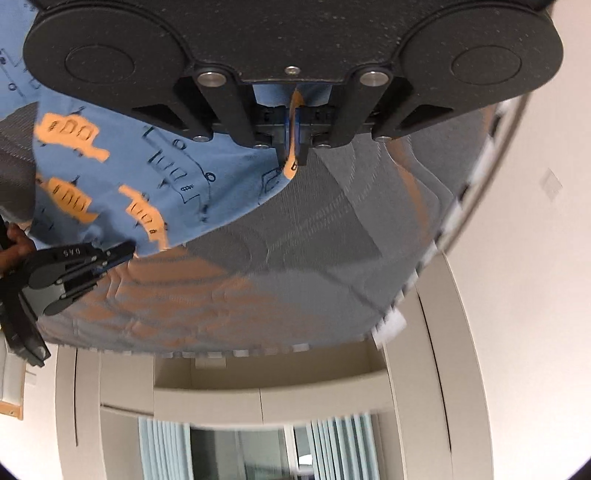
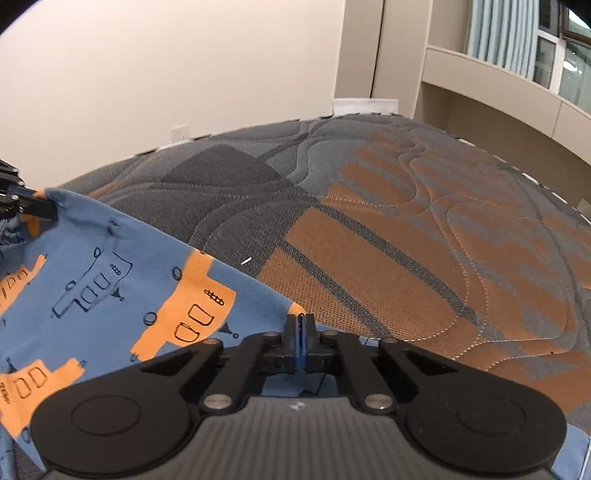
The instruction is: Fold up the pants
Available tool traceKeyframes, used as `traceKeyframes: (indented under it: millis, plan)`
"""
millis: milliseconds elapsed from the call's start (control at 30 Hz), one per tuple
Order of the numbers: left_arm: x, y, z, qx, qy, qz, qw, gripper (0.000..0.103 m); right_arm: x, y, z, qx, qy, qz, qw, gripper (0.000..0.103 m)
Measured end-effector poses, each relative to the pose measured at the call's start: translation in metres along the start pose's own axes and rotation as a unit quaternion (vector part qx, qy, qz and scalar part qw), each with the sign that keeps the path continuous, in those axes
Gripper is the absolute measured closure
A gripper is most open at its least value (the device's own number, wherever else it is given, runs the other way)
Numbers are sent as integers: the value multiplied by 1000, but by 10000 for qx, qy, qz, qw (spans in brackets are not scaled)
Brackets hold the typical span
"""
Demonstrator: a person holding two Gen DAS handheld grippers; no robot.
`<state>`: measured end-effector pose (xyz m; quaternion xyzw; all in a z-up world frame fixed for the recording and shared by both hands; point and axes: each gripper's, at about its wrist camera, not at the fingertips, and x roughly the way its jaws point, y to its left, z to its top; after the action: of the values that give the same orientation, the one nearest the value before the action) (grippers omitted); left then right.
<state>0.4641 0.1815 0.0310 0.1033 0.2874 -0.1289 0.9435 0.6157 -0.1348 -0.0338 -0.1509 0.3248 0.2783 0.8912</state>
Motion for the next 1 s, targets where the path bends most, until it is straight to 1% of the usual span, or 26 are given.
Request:
traceKeyframes:
  millis: [100,200,367,433,500,567,633,667,700,767,833,900,933,1000]
  plan:
    - [-32,-17,-4,255,-421,76,9988,102,-29,7,-5,-87,-297,-100,9995,103]
    - [-68,-35,-15,462,-801,71,9957,102,-72,20,-19,-159,-666,-196,9975,103]
    - [-126,-63,-51,804,-1352,-92,9875,102,-159,57,-65,-388,-1206,-364,9913,103]
    - [-143,-76,-71,1032,-1410,-197,9844,102,-191,76,-90,-441,-1318,-332,9897,103]
    - [-152,-87,-89,1201,-1325,-244,9836,102,-214,94,-112,-504,-1328,-282,9895,103]
    - [-157,-98,-105,1348,-1227,-196,9830,102,-224,111,-132,-569,-1146,-208,9916,103]
    - [-158,-106,-116,1372,-1137,-133,9839,102,-224,123,-146,-624,-890,-235,9938,102]
    - [-157,-108,-119,1346,-1087,-118,9848,102,-222,124,-151,-601,-809,-284,9945,96]
    - [-158,-111,-123,1338,-1062,-95,9853,102,-221,123,-155,-477,-751,-289,9956,93]
    - [-156,-114,-127,1316,-1008,-56,9861,102,-216,111,-154,-48,-683,-244,9974,65]
    - [-156,-117,-128,1250,-984,-38,9873,102,-214,89,-149,603,-723,-229,9953,53]
    - [-157,-119,-129,1230,-983,5,9875,102,-210,64,-143,1261,-794,-224,9886,50]
    - [-157,-121,-131,1214,-984,36,9877,102,-207,49,-139,1545,-811,-250,9843,46]
    - [-157,-122,-134,1166,-974,74,9884,102,-197,24,-131,2018,-850,-337,9751,45]
